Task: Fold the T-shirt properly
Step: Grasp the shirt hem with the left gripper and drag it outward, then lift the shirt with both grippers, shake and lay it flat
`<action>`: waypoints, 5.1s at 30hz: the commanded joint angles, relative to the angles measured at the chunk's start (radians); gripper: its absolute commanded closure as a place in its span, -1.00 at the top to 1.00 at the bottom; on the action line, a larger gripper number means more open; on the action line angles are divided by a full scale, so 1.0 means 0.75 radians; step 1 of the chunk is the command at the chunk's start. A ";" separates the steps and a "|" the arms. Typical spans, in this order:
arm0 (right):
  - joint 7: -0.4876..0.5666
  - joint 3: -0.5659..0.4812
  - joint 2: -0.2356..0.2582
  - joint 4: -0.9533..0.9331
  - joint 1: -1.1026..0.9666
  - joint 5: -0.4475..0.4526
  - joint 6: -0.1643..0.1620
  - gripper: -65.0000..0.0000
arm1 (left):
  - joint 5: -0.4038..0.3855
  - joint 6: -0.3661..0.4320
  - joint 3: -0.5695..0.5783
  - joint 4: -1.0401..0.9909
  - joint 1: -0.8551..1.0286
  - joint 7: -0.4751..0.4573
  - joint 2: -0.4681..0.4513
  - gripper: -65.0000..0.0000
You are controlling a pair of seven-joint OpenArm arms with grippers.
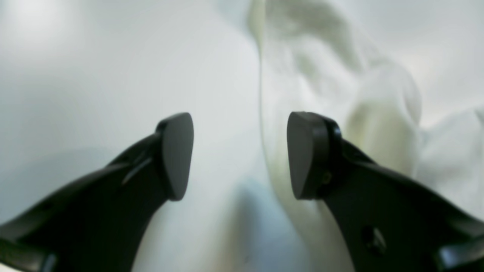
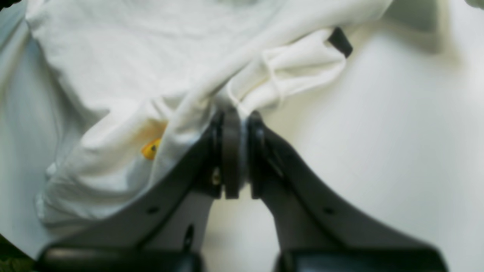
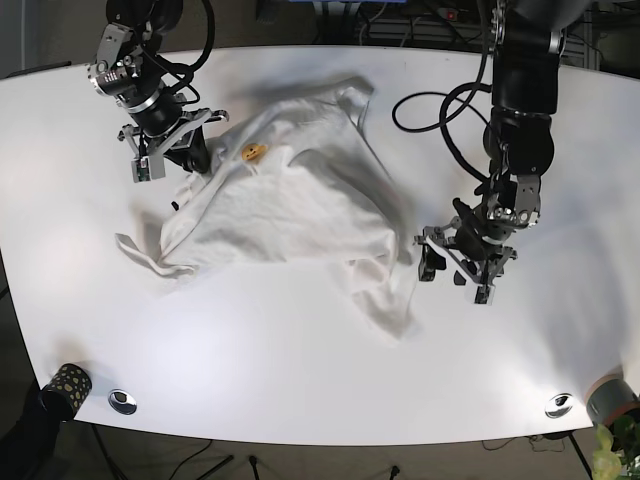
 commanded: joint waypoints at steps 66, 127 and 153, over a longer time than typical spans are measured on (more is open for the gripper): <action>0.025 -0.063 0.013 -0.022 0.107 0.020 0.013 -1.00 | -0.012 -0.210 -0.566 0.311 0.328 0.335 -0.202 0.44; 0.025 -0.023 0.146 -0.026 0.248 0.024 0.013 -1.00 | -0.002 -0.278 -0.527 0.330 0.041 0.394 -0.227 -0.99; -0.089 -0.409 0.490 -0.609 1.435 0.024 0.015 -1.00 | 0.023 -0.278 -0.519 0.211 -0.843 0.625 -0.263 -0.99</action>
